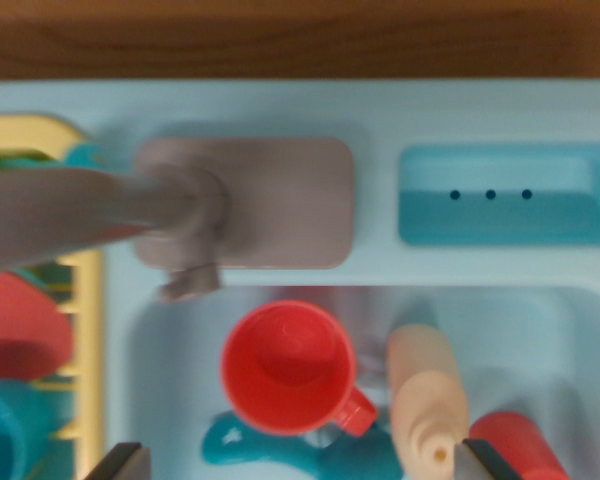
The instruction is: Pick detergent from the sink
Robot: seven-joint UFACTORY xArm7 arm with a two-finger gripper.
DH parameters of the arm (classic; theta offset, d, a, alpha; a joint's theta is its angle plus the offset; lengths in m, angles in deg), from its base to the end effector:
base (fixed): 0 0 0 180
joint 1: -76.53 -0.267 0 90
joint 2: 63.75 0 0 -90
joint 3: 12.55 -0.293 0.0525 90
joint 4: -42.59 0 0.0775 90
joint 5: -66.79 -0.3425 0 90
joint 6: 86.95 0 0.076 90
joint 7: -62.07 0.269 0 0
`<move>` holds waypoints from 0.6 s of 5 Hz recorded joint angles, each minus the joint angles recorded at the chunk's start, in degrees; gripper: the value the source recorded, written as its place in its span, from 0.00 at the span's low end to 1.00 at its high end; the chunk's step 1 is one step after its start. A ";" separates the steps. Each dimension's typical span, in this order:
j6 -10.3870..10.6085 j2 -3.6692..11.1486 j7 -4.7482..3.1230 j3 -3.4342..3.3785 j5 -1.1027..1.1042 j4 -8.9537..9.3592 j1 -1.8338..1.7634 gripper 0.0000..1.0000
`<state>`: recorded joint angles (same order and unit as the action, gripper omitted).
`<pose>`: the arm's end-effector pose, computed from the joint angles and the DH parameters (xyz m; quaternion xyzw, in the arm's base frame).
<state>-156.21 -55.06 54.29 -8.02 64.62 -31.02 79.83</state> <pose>0.4912 -0.0593 0.2000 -0.9992 0.0076 0.0357 0.0165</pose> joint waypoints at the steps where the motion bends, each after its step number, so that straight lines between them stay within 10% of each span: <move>1: 0.00 0.00 0.00 0.00 0.00 0.00 0.00 0.00; 3: 2.70 1.35 -1.52 0.45 -0.33 2.02 0.62 0.00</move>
<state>-153.51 -53.71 52.77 -7.57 64.29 -29.00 80.44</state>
